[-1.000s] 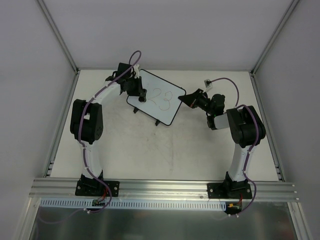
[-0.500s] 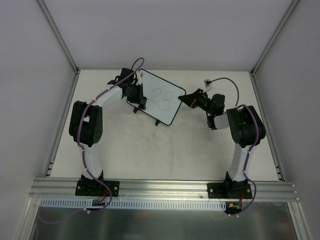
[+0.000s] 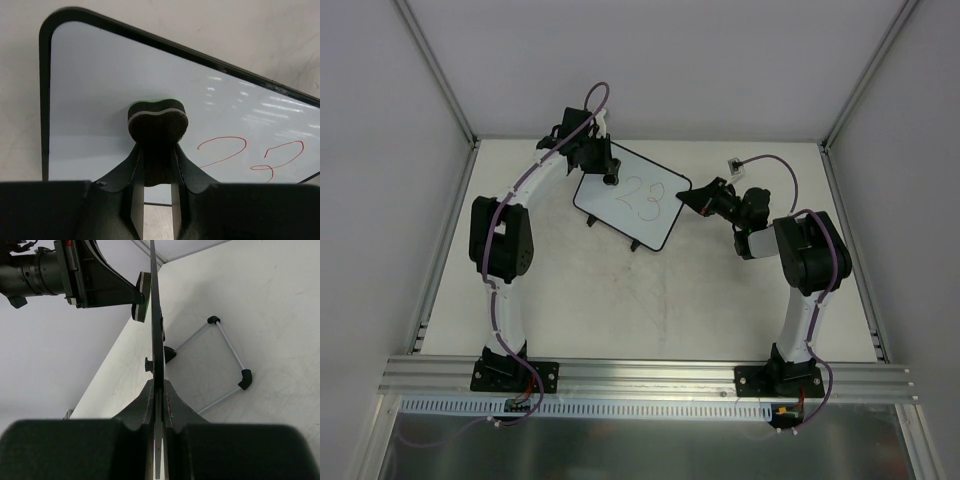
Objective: Erase the whiteboard
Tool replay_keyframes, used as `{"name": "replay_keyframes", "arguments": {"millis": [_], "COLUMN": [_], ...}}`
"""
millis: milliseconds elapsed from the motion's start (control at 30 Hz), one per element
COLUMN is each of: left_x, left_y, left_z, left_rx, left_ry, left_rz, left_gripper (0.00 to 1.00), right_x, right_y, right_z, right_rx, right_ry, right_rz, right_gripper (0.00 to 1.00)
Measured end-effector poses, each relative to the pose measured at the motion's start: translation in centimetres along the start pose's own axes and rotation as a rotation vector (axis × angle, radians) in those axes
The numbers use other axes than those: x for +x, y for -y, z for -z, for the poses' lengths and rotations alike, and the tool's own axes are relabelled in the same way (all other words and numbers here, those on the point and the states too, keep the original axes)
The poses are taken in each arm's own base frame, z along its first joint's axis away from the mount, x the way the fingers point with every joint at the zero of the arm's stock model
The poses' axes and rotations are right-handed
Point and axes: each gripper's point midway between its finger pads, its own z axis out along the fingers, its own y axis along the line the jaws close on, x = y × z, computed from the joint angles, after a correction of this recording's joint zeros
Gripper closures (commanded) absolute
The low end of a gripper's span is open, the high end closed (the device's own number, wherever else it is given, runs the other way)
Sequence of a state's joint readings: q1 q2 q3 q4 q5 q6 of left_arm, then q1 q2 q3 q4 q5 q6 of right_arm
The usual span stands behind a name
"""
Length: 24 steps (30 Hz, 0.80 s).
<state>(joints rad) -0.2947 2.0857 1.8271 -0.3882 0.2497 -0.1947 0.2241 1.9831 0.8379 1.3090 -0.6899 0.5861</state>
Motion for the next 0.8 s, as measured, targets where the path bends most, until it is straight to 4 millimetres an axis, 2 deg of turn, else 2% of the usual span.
{"name": "replay_keyframes", "arguments": {"millis": [167, 467, 567, 800], "left_x": [-0.8, -0.3, 0.6, 5.1], "left_y": [0.0, -0.5, -0.9, -1.6], "left_z": [-0.1, -0.1, -0.3, 0.4], "left_rx": [-0.006, -0.026, -0.033, -0.049], "left_ry": [0.010, -0.012, -0.032, -0.124], "left_rz": [-0.008, -0.032, -0.038, -0.029], "left_gripper": [1.00, 1.00, 1.00, 1.00], "right_x": [0.1, 0.1, 0.1, 0.1], "right_y": [-0.1, -0.1, -0.1, 0.0], "right_z": [0.0, 0.0, 0.0, 0.1], "right_rx": [-0.004, -0.005, -0.005, -0.003], "right_ry": [-0.004, -0.005, -0.006, -0.007], "right_rz": [0.000, -0.001, -0.003, -0.009], "right_gripper": [1.00, 1.00, 1.00, 1.00]}}
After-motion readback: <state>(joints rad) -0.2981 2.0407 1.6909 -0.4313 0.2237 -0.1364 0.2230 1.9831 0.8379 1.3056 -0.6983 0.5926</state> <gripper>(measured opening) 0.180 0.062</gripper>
